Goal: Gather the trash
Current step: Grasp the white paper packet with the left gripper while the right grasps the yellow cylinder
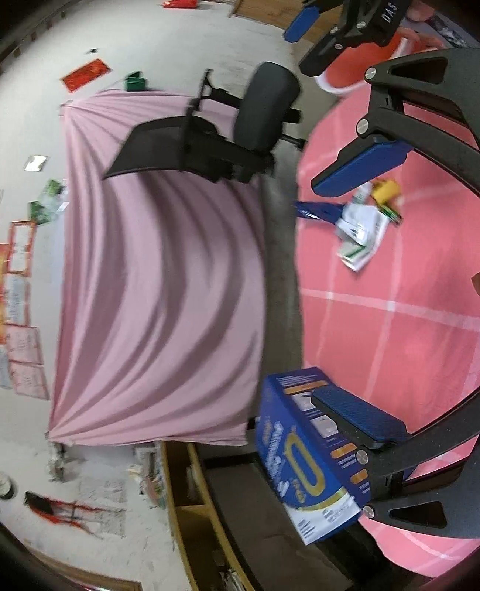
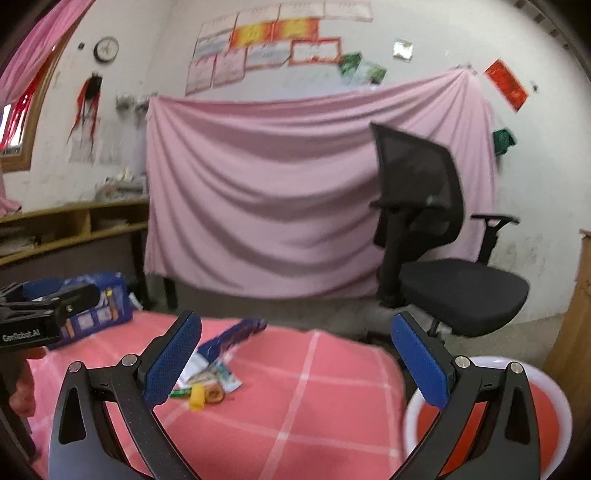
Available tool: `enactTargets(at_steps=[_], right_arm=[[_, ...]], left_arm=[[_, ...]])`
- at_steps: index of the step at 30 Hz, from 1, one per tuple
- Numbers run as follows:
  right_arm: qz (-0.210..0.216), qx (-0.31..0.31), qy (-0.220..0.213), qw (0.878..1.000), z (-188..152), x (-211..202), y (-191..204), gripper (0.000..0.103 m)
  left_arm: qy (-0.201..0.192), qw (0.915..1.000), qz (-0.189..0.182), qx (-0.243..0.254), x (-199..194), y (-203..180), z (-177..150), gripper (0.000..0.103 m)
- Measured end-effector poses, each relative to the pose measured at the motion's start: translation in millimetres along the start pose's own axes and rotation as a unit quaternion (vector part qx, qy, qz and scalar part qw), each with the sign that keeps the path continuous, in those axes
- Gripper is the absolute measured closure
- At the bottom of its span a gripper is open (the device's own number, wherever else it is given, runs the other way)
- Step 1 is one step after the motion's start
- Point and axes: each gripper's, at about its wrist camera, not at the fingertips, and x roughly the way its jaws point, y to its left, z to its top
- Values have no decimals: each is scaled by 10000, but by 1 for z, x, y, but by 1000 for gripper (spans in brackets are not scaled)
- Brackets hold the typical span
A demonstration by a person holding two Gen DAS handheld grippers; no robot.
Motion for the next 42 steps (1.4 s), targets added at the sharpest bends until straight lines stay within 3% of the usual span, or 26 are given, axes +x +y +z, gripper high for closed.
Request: enactTargets(at_steps=[3,9,11,13,17,24,27,36,40,42], right_arm=[[209,174,513,9983,-4,20,-1,1],[875,520,1768,9790,-18,63,0,31],[1049,527,2091,9708,-23,74,6,34],[1186,534,2256,9655,-25,78,12,47],[1446,273,2615,9539,-30,84,33,59],[1578,-42,3035,9397,-40,97,51,71],[1587,30,3168,9351,-43,102,48,88],[1395,327,3052,9415,-39,101,22,89],[1330,491,3072,9410,-40,103,12,89],[1335,523,3083,9404,-40,105,12,89]], left_arm=[[437,9990,-6,65,19,4,-4,2],[1166,9924,265,286,54,7,-14,3],[1344,9902,278,276,64,9,-16,5],[1555,9873,211,254,74,12,-18,16],[1867,9816,192,351,87,15,-24,31],[2136,9759,-90,446,98,13,-28,46],[2223,9734,-302,475,102,9,-28,47],[2289,9705,-718,228,118,3,-17,47],[2374,9686,-736,-80,132,2,-12,61],[2425,9671,-764,-127,139,0,-10,63]])
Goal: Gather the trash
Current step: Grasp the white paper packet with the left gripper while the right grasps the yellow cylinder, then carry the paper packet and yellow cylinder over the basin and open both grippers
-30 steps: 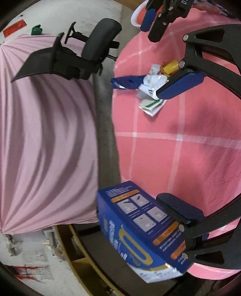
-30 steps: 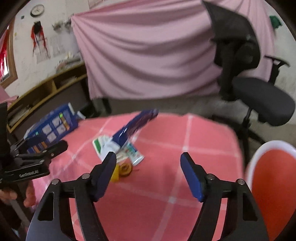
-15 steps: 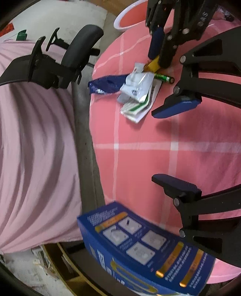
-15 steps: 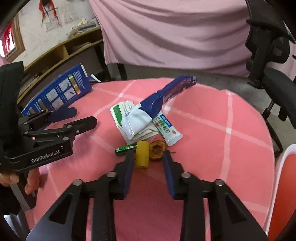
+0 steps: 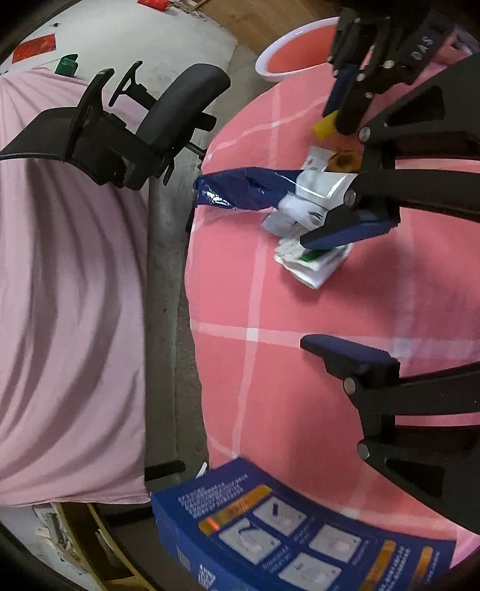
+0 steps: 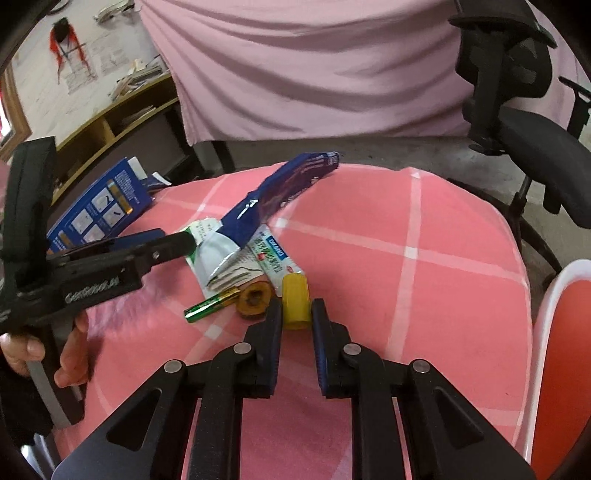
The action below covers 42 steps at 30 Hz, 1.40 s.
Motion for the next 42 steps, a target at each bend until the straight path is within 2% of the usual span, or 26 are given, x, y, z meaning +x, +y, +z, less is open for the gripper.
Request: enactTargets(at_steps=[5,7,14,22,33,39,42], right_arm=[[-3,-18,-3,10000,0,1,3,89],[16,6,-5,10000,0,1,2,89],[56,25,-80,9999,-3,-2,2,89],[79,-103,-284,9995,-10,-15,8,89],[132,-227,-782,9966,-23,-43,18,89],[87,-324,-1256,9915,-31,-64,24,89],[17,-309,-1712,9847,-36,-80,25,89]], left_arm=[[270,9991,-305,155,9,-5,5,67],[290,9987,-364,188,8,-6,6,78],[213,9988,-447,-30,-3,-3,-1,87],[-272,9989,-352,-145,-35,-14,-17,96],[-792,9967,37,168,-82,-37,-41,99],[-1083,9934,219,291,-102,-50,-52,99],[-1292,9906,297,347,-114,-57,-54,99]])
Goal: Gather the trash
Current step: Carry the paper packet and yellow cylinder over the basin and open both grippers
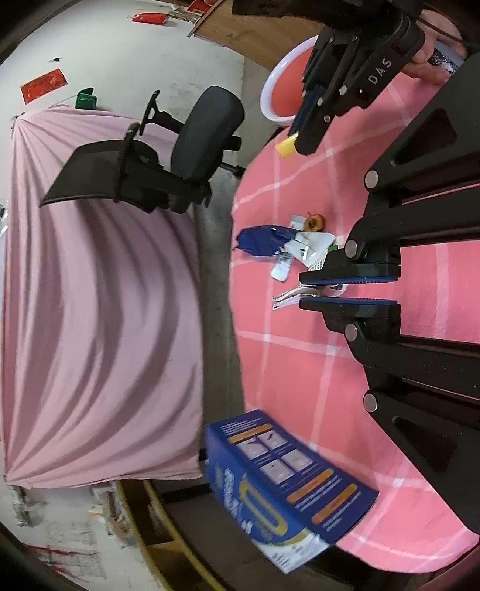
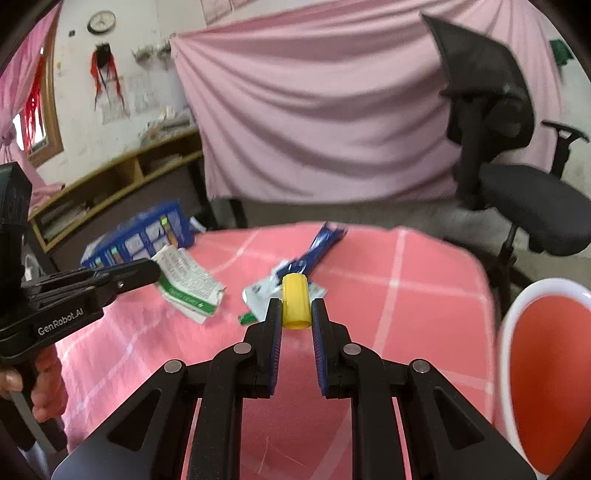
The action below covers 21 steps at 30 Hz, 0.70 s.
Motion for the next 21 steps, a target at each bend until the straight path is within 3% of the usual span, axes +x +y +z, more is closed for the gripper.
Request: enactTargets(at_steps=[11,21], right_arm=[[-223,57,-1401,9899,6,-54,-9,89],[-357,228,-1908,9807,9,-85,-30,89]], left_arm=[[-766,9968,51,207,-39,-28,8,99],[-1377,9896,-91,405,-65,-58,25,99]])
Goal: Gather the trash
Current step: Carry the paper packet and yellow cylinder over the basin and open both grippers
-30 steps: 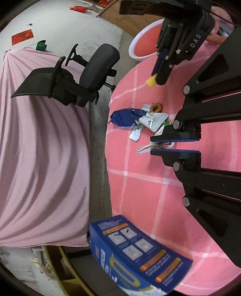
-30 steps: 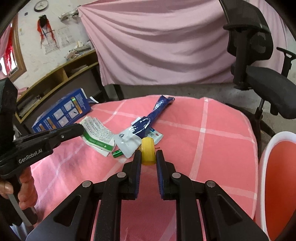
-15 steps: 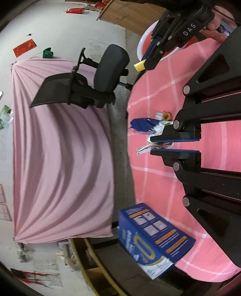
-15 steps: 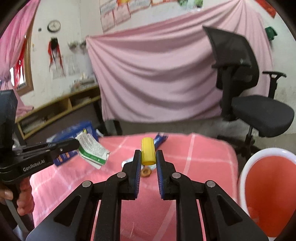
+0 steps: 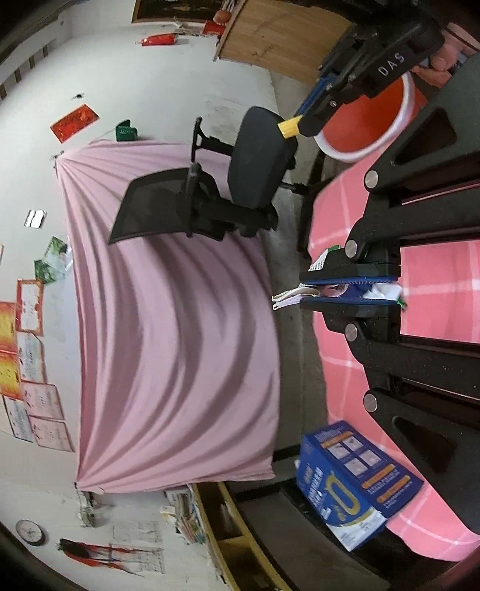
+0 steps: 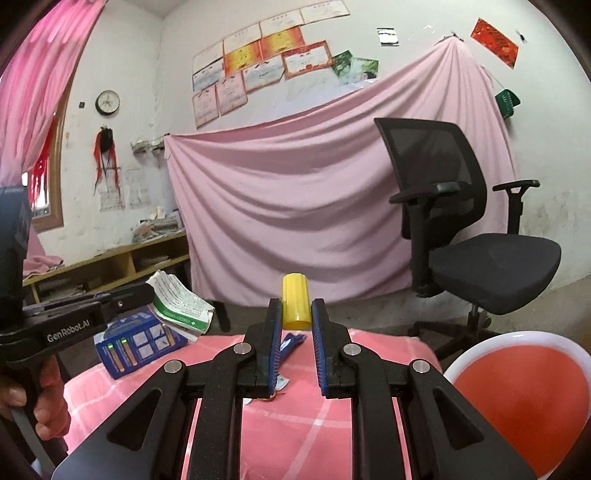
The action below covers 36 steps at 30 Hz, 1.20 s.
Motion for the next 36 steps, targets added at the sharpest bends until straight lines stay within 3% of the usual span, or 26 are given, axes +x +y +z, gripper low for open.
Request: enactTargets(at_steps=[9,19,27,36], right_arm=[[-384,202,-485,9979,13,-29,-32,89],[-1099,382,-734,9905,17,-59,-74,89],[-1620,607,-458,9839,11,-72,-106,89],[-2029,1448,171,9683,-3,-76,-156,89]], left_arm=[[-397,9985,-336,141,-4,-38,25,99],[-480,9946,-863,328,9,-98,30,99],[-273,9898,-1328,436,29,-147,27,99],[273,9828,-1751,527,55,-192,13,99]])
